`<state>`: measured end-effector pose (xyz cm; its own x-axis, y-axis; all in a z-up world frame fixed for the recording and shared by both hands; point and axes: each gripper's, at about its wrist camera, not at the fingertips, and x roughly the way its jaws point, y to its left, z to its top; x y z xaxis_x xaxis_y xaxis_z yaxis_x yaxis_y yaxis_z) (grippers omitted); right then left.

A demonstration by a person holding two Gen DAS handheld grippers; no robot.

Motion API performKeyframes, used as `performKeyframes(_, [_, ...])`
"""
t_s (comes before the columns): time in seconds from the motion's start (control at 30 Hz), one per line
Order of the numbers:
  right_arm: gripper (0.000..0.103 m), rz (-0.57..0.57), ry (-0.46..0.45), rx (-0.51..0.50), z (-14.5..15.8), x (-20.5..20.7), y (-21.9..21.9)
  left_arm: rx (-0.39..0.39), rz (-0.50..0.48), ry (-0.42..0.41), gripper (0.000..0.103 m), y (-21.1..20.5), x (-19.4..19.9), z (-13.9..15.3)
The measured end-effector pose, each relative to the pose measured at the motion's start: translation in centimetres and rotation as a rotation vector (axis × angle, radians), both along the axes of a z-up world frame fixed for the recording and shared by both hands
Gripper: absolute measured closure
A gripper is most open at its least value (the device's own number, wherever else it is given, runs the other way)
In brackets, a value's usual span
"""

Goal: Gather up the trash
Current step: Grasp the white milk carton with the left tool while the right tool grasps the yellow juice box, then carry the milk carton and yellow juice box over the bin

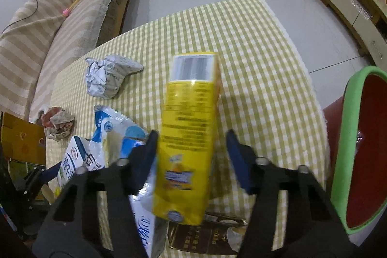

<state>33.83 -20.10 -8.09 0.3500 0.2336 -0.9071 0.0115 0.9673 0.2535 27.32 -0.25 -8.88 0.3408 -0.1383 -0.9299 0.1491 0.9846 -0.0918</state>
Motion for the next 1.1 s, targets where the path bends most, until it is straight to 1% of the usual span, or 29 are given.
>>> performKeyframes(0.07, [0.064, 0.009, -0.001, 0.007, 0.2, 0.1, 0.2, 0.0, 0.001, -0.005, 0.043, -0.2, 0.2, 0.0])
performKeyframes(0.17, [0.065, 0.014, -0.018, 0.012, 1.1, -0.2, 0.0, -0.004, 0.013, -0.015, 0.047, 0.0, 0.4, 0.6])
performKeyframes(0.27, [0.065, 0.019, -0.051, 0.02, 2.5, -0.6, -0.3, -0.011, 0.029, -0.044, 0.049, 0.6, 0.1, 1.8])
performKeyframes(0.47, [0.065, 0.051, -0.132, 0.011, 6.5, -2.0, 0.1, -0.041, 0.068, -0.119, 0.05, 1.5, -0.3, 5.3])
performKeyframes(0.57, [0.065, 0.065, -0.162, 0.009, 8.2, -2.6, 0.3, -0.059, 0.071, -0.147, 0.05, 1.3, -1.1, 7.2])
performKeyframes(0.7, [0.065, 0.071, -0.191, 0.011, 10.1, -4.2, 0.2, -0.072, 0.067, -0.174, 0.05, 1.0, -2.4, 8.9])
performKeyframes(0.87, [0.065, 0.074, -0.212, 0.017, 11.4, -5.7, 0.0, -0.085, 0.064, -0.205, 0.05, 0.2, -3.8, 11.1])
performKeyframes(1.1, [0.065, 0.078, -0.238, 0.025, 13.2, -8.5, -1.2, -0.088, 0.06, -0.249, 0.05, -1.1, -5.5, 13.6])
